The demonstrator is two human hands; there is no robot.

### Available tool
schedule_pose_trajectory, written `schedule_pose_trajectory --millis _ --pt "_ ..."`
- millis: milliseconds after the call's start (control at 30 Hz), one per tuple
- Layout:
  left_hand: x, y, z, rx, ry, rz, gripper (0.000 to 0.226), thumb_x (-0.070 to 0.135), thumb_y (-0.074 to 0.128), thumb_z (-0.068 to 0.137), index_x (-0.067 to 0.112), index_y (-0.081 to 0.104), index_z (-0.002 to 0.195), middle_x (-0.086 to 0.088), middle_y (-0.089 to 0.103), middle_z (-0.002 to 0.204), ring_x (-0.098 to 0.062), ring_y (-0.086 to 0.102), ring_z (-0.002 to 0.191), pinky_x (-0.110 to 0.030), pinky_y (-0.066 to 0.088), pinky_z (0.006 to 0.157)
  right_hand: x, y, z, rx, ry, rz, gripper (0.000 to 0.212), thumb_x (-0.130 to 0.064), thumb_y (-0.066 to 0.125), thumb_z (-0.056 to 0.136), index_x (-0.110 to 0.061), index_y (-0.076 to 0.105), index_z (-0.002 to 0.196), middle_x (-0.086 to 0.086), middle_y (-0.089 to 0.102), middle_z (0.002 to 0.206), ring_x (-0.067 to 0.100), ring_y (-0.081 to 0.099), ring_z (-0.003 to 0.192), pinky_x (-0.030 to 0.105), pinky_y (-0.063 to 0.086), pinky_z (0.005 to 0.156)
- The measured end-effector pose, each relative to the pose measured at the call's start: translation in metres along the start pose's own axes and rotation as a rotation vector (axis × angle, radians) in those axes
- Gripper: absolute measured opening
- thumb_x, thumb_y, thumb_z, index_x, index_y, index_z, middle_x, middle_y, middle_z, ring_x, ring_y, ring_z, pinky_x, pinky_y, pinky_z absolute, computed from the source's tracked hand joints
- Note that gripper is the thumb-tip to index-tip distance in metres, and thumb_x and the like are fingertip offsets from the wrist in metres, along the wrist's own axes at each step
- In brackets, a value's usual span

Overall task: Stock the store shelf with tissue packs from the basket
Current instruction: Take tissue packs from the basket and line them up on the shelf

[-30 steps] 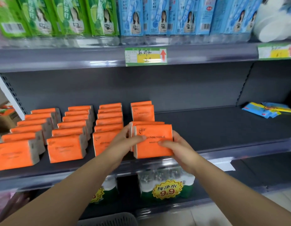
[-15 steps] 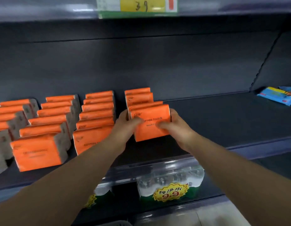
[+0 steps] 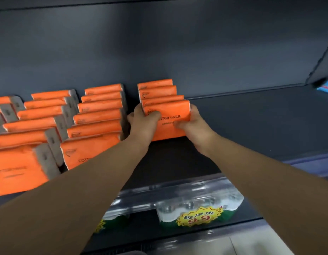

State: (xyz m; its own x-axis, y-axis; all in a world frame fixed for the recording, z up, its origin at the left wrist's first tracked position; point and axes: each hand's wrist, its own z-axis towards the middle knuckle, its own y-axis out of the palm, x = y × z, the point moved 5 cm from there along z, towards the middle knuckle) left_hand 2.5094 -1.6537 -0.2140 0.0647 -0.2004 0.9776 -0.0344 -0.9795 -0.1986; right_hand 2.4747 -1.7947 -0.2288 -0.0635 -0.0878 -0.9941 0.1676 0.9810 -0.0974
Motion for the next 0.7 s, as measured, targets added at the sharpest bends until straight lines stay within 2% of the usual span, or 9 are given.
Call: schedule_pose_trajectory --millis 133,267,333,400,500,700 --pt "-0.009 0.001 0.013 0.027 0.005 0.031 0.053 0.028 0.055 0.086 0.029 0.041 0.137 -0.003 0.032 0.140 -0.024 0.042 0.125 -0.048 0.036 0.110 0.002 0.002 0.007 -0.012 -0.005 -0.013 0.055 -0.001 0.054 0.089 -0.030 0.032 0.130 0.002 0.057 0.120 0.014 0.053 0.113 0.029 0.042 0.093" --pt "-0.012 0.003 0.019 0.043 0.016 0.021 0.058 0.029 0.054 0.089 0.031 0.035 0.144 -0.003 0.030 0.143 -0.021 0.039 0.124 -0.041 0.034 0.108 0.004 0.006 0.011 -0.030 0.008 -0.012 0.058 -0.003 0.053 0.090 -0.027 0.028 0.136 -0.002 0.057 0.113 0.004 0.053 0.099 0.017 0.039 0.074" --pt "-0.013 0.005 0.019 0.031 0.011 0.001 0.059 0.027 0.054 0.089 0.031 0.034 0.144 -0.004 0.036 0.142 -0.022 0.042 0.125 -0.044 0.035 0.109 0.005 0.007 0.012 -0.035 0.022 -0.021 0.060 -0.004 0.054 0.090 -0.026 0.026 0.138 -0.007 0.055 0.107 -0.003 0.049 0.092 0.014 0.036 0.068" --pt "-0.014 0.006 0.018 0.014 0.005 -0.031 0.053 0.026 0.055 0.089 0.029 0.037 0.139 -0.004 0.047 0.136 -0.023 0.048 0.122 -0.043 0.039 0.106 0.007 0.006 0.013 -0.034 0.038 -0.024 0.060 -0.005 0.055 0.090 -0.025 0.025 0.138 -0.008 0.054 0.104 -0.003 0.049 0.090 0.014 0.036 0.067" --pt "-0.015 0.007 0.015 0.007 0.003 -0.065 0.045 0.020 0.056 0.089 0.021 0.045 0.133 -0.004 0.057 0.123 -0.021 0.055 0.113 -0.034 0.044 0.093 0.007 0.005 0.013 -0.035 0.059 -0.031 0.060 -0.006 0.056 0.090 -0.025 0.025 0.138 -0.009 0.054 0.102 -0.004 0.048 0.089 0.014 0.036 0.068" --pt "-0.018 0.009 0.013 -0.006 -0.015 -0.035 0.052 0.015 0.058 0.088 0.014 0.041 0.137 -0.007 0.057 0.123 -0.020 0.055 0.112 -0.030 0.042 0.089 0.009 0.005 0.011 -0.012 0.090 -0.042 0.054 -0.010 0.057 0.090 -0.026 0.030 0.134 -0.011 0.053 0.100 -0.003 0.048 0.088 0.013 0.036 0.066"
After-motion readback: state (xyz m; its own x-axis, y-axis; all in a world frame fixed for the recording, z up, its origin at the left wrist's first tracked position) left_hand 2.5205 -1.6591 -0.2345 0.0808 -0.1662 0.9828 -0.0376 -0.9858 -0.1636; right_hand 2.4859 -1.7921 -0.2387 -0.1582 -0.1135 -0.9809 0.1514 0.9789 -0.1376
